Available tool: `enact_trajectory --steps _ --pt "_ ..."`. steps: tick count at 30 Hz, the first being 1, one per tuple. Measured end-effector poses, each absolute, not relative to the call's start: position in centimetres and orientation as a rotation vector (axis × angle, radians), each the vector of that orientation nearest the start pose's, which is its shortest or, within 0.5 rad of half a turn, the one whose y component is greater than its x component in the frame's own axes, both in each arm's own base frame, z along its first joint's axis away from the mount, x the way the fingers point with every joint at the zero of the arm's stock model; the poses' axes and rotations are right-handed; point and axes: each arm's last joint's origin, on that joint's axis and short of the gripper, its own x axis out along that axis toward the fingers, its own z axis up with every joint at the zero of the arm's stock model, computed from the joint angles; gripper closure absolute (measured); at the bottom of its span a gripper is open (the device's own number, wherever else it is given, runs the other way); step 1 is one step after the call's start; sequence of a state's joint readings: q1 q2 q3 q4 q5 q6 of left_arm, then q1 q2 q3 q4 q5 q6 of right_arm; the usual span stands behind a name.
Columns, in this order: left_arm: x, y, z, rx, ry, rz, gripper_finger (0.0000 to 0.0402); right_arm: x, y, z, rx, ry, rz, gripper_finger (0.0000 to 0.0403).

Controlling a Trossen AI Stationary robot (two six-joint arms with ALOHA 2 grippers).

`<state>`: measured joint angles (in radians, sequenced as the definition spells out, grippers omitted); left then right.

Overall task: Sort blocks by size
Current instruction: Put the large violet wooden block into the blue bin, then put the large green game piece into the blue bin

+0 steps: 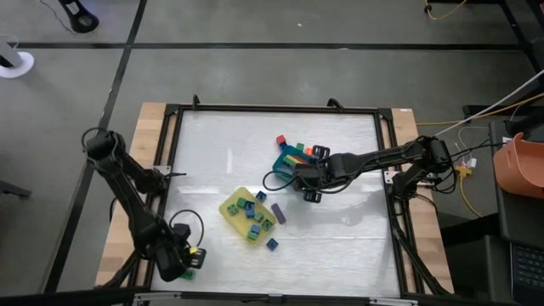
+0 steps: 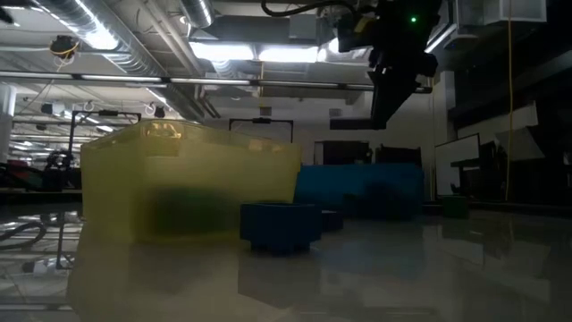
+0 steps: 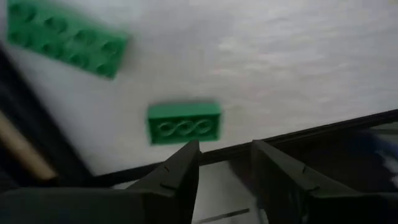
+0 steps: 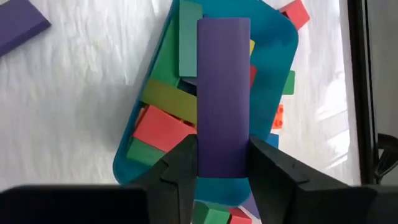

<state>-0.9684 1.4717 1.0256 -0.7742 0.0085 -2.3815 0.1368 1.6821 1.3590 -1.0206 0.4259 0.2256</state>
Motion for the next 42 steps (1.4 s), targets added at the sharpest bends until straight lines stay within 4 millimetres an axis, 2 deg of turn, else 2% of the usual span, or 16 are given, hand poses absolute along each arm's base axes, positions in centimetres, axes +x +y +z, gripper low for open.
enact_trajectory --steps 5,10,13,25,36,42 --pt "15.4 -23.1 22.0 -1.332 1.362 0.759 0.0268 32.1 3.2 25.3 -0.203 1.254 -0.371 0.0274" --pt "15.0 -24.1 21.8 -1.156 1.413 0.509 0.0268 32.2 3.2 25.3 -0.203 1.243 -0.369 0.0274" --pt "14.8 -24.6 21.3 -1.017 1.41 0.415 0.0268 32.6 3.3 25.4 -0.211 1.206 -0.353 0.0274" --pt "14.2 -26.2 18.2 -0.681 1.442 0.276 0.0268 32.9 3.3 25.5 -0.223 1.174 -0.337 0.0271" --pt "14.2 -26.3 17.9 -0.482 1.47 0.089 0.0268 33.1 3.3 25.6 -0.169 1.139 -0.377 0.0185" --pt "13.9 -26.5 17.9 -0.282 1.46 -0.094 0.0268 33.4 3.4 25.7 -0.159 1.116 -0.376 0.0166"
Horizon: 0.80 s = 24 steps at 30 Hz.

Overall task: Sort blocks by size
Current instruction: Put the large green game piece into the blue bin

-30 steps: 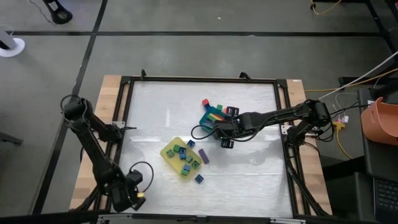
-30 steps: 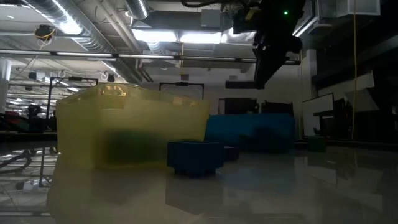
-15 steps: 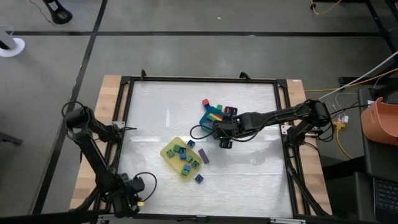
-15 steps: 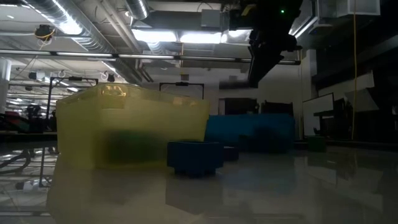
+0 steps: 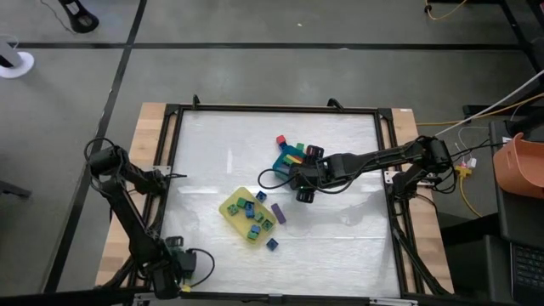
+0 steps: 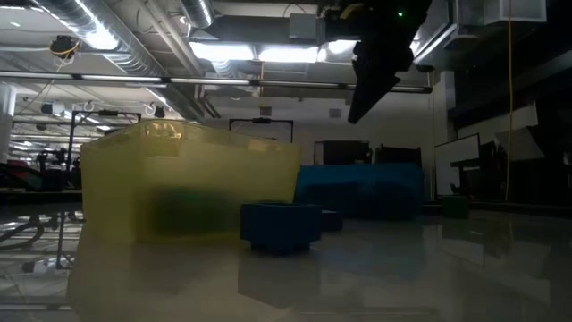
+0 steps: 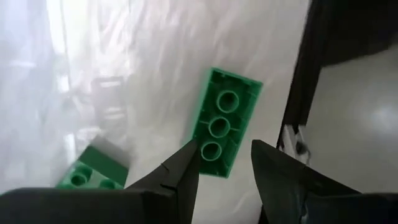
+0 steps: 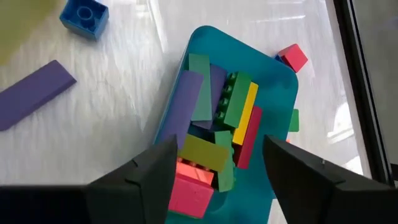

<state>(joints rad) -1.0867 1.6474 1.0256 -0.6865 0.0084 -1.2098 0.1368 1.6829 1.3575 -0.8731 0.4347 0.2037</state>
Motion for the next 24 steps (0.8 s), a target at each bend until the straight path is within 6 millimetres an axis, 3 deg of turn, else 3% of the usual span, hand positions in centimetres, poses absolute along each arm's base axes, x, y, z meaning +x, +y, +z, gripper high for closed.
enact_trajectory --steps 13,24 --pt "13.93 -26.54 17.5 -0.213 1.465 -0.126 0.0268 33.4 3.37 25.7 -0.157 1.112 -0.375 0.0166" --pt "13.96 -26.45 17.55 -0.362 1.478 0.014 0.0268 33.42 3.37 25.7 -0.156 1.11 -0.375 0.0166"
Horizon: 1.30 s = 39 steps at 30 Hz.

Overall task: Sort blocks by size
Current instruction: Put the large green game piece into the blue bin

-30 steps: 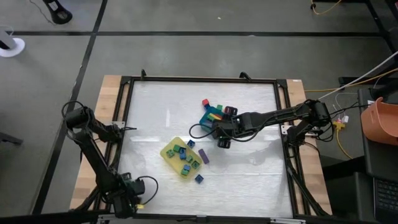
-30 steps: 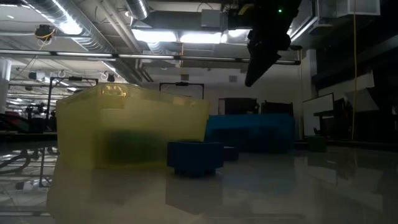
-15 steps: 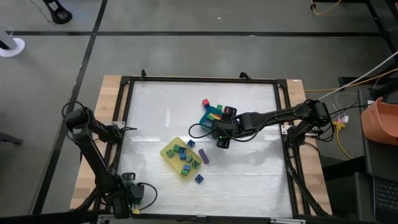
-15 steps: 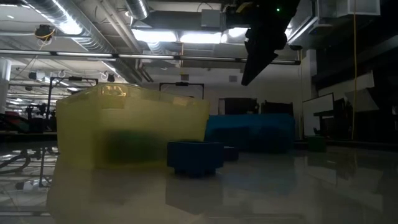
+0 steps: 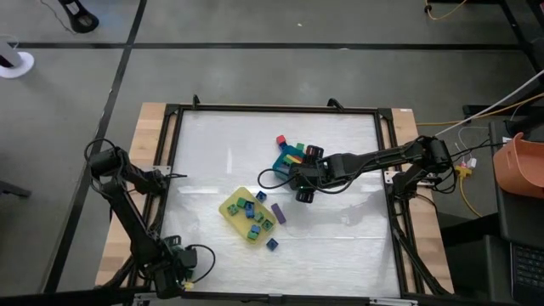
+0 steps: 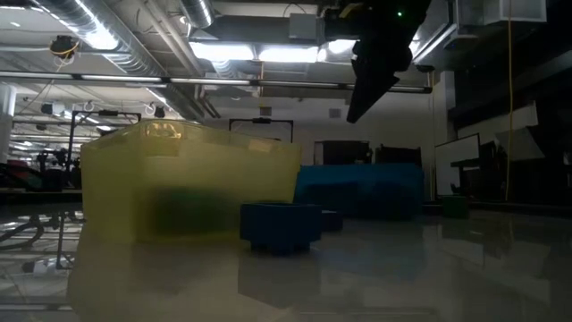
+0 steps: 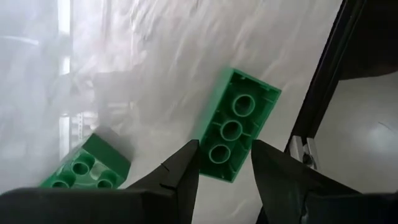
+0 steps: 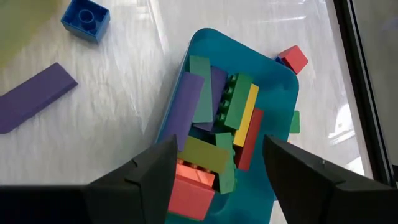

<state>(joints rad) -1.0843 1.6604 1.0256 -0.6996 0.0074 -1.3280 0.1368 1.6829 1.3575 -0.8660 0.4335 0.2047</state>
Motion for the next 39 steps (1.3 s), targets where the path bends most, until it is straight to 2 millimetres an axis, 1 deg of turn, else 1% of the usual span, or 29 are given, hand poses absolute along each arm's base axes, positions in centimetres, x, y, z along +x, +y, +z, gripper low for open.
enact_trajectory --steps 3,8,12,16,20,26,29,33,39 --pt "14.1 -26.4 17.5 -0.368 1.478 0.02 0.0261 33.4 3.4 25.7 -0.154 1.108 -0.375 0.0166" --pt "14.6 -26.1 17.5 -0.379 1.473 0.033 0.0227 33.4 3.4 25.7 -0.131 1.111 -0.362 0.0166" --pt "14.9 -26.0 17.6 -0.345 1.466 -0.006 0.0202 33.4 3.6 25.6 -0.106 1.121 -0.325 0.0166" --pt "14.9 -26.1 17.6 -0.321 1.461 -0.038 0.0188 33.4 3.6 25.6 -0.099 1.124 -0.315 0.0166" --pt "14.8 -26.4 17.6 -0.287 1.424 -0.08 0.0185 33.4 3.6 25.6 -0.099 1.125 -0.315 0.0166" --pt "14.8 -26.4 17.5 -0.251 1.387 -0.073 0.0185 33.4 3.6 25.6 -0.114 1.132 -0.307 0.0166" --pt "15.0 -26.8 16.9 -0.254 1.385 -0.075 0.0185 33.3 3.6 25.6 -0.117 1.141 -0.307 0.0166" --pt "15.3 -27.4 16.2 -0.233 1.368 -0.124 0.0185 32.9 3.5 25.4 -0.131 1.183 -0.31 0.0166" --pt "15.4 -27.5 14.6 -0.173 1.402 -0.088 0.0185 32.3 3.4 25.4 -0.152 1.236 -0.32 0.0166"
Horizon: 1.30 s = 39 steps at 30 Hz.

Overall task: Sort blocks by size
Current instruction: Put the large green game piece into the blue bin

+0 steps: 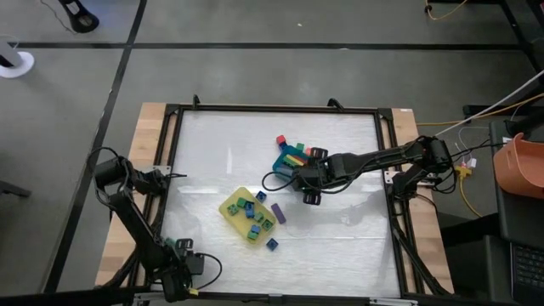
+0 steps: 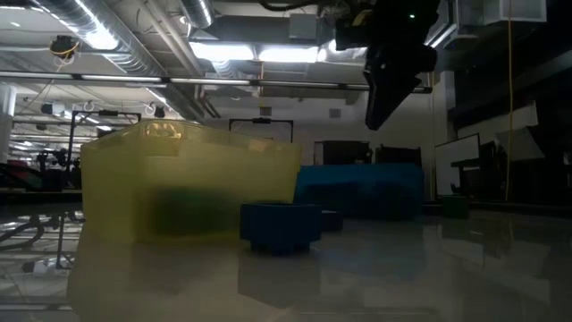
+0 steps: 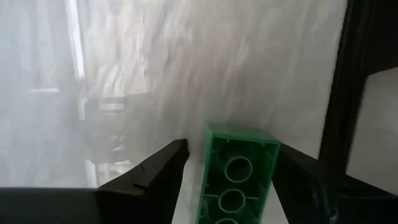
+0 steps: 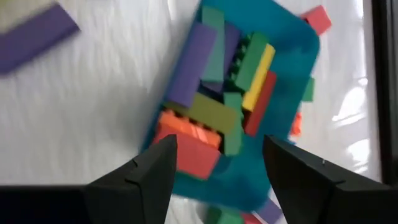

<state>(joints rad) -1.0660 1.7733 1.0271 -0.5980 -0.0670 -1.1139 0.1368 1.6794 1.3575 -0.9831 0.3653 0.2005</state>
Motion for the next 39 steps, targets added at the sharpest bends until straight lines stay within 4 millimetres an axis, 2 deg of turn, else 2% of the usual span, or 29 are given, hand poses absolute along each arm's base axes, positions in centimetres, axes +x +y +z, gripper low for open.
enact_trajectory --steps 5,12,18,21,24,31,36,39 --pt "15.5 -27.6 14.1 -0.186 1.404 -0.054 0.0196 30.9 3.1 26.4 -0.207 1.278 -0.331 0.0166" --pt "16.6 -27.5 14.4 -0.278 1.386 -0.047 0.0282 28.8 2.7 29.3 -0.256 1.206 -0.353 0.0166" --pt "18.2 -27.1 14.8 -0.33 1.368 -0.035 0.0282 27.3 1.5 30.8 -0.25 1.147 -0.373 0.0166" --pt "19.5 -26.9 15.3 -0.322 1.322 -0.048 0.0282 26.2 0.2 30.2 -0.22 1.133 -0.402 0.0166" --pt "20.8 -26.4 15.8 -0.313 1.301 -0.059 0.0282 25.1 -1.2 28.6 -0.148 1.134 -0.404 0.0166" --pt "25.6 -24.4 18.3 -0.296 1.209 -0.108 0.0282 23.6 -3.0 24.8 0.055 1.085 -0.295 0.0166" --pt "29.5 -22.1 21.0 -0.265 1.101 -0.14 0.0282 23.0 -3.2 23.7 0.009 1.121 -0.257 0.0166" --pt "32.0 -19.9 22.5 -0.201 0.998 -0.119 0.0282 22.9 -3.2 23.6 -0.047 1.144 -0.24 0.0166"
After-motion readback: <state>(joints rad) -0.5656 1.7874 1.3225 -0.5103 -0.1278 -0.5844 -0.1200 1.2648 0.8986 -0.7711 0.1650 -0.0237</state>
